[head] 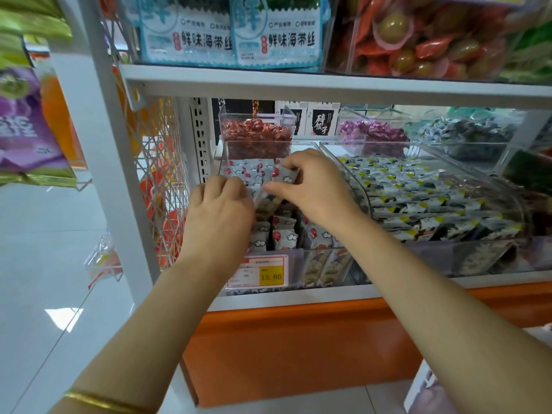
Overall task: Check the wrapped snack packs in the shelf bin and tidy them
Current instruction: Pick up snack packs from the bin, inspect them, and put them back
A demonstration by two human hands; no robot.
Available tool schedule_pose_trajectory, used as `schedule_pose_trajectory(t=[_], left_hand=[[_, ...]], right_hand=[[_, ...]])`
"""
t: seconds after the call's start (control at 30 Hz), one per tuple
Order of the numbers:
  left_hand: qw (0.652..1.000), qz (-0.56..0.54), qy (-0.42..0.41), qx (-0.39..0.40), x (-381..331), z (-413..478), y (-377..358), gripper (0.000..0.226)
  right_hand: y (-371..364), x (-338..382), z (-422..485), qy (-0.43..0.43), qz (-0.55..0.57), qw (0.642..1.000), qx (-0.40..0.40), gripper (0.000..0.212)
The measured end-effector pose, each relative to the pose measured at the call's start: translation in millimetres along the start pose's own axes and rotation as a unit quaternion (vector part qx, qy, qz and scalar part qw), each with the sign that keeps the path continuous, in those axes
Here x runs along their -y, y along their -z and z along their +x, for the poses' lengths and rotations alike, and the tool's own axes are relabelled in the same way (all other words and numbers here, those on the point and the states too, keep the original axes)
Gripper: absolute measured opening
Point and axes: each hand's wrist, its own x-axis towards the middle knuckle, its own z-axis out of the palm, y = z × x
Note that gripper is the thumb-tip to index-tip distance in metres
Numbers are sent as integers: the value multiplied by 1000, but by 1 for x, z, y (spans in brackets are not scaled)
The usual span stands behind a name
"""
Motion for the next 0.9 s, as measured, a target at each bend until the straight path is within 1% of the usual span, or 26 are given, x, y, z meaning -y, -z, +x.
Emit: schedule_pose_trajectory(t=[0.1,0.17,0.3,0.4,0.47,0.5,0.57,0.6,0.63,0.7,0.73,0.77,0.8,0.9], left_hand=[[1000,-6,16,-9,4,1,3,23],[999,-28,19,-3,7,1,4,23],[997,-78,26,5,12,-1,4,26],[993,-107,47,-13,18,-2,6,23],[991,-121,61,-17,22,-3,7,21],[989,-129,67,-17,23,-3,7,21],[987,-142,76,-18,25,-5,6,21],[986,-147,78,-19,26,-6,6,22],[985,-149,80,-20,26,-6,6,22],[984,-153,86,-21,28,-6,5,24],[984,-155,89,-20,28,-6,5,24],[983,-157,91,-18,29,-6,6,24],[983,-159,92,-15,29,-6,6,25],[982,-164,95,-9,29,-7,7,25]], right_hand=[[-8,2,7,19,-30,999,23,41],[-14,3,10,21,-35,998,42,40],[-23,2,10,13,-70,991,111,37],[-26,-1,8,23,-75,982,174,29],[-28,-5,6,51,-135,966,213,19],[-28,-6,6,63,-166,958,225,19],[-26,-7,9,72,-187,951,233,22],[-24,-7,12,63,-167,957,228,24],[-22,-7,15,42,-124,969,211,26],[-20,-5,21,-9,-26,989,148,28],[-20,-6,25,-21,-5,992,121,27],[-22,-6,29,-25,-9,994,108,26],[-25,-6,34,-22,-26,993,112,23],[-37,-10,44,10,-136,975,175,11]])
